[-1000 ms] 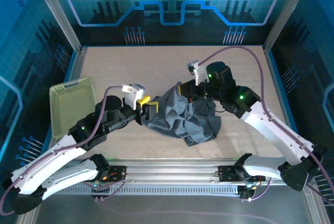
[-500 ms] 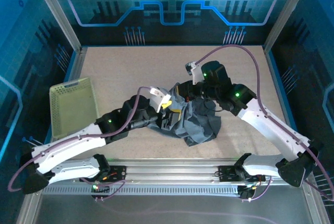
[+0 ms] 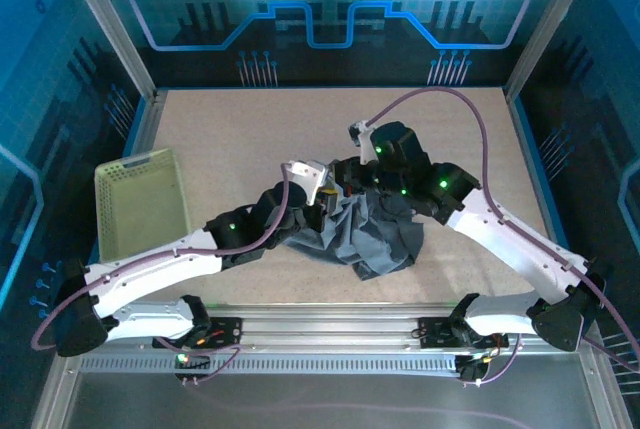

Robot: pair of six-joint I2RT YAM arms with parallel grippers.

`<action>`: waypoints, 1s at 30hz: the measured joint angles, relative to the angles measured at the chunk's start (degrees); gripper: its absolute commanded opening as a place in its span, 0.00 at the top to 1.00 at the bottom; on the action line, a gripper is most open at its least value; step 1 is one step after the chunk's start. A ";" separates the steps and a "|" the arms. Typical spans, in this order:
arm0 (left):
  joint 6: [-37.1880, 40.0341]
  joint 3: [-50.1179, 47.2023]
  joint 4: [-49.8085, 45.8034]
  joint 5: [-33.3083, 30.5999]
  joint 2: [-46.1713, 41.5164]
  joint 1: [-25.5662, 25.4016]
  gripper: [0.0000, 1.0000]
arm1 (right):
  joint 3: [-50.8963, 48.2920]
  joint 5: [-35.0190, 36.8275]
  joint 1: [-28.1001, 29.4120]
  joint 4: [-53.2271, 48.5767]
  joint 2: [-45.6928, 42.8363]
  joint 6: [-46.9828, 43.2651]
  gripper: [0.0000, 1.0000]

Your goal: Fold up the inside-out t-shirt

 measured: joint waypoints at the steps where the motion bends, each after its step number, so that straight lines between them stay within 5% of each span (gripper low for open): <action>1: 0.09 0.00 -0.02 -0.17 -0.04 0.11 0.98 | 0.00 0.66 -0.02 -0.28 0.00 -0.02 1.00; 5: 1.05 -0.02 0.07 1.25 -2.08 0.35 1.00 | 0.00 2.91 -1.18 -2.16 0.00 -0.48 1.00; 10: 1.20 0.00 0.20 10.58 -7.17 3.91 1.00 | 0.72 2.29 -2.58 -3.17 0.57 -2.73 1.00; 14: -0.24 1.09 -1.07 19.56 -10.45 9.64 1.00 | 1.05 4.33 -4.15 -3.48 1.70 -6.23 0.68; 19: -3.37 3.04 -1.22 27.21 -12.28 16.11 1.00 | -3.21 5.57 -3.69 -1.84 -0.50 -11.52 0.44; 30: -4.85 3.08 -2.16 32.20 -12.17 17.68 1.00 | -14.21 3.58 6.58 5.70 -7.08 -21.57 0.48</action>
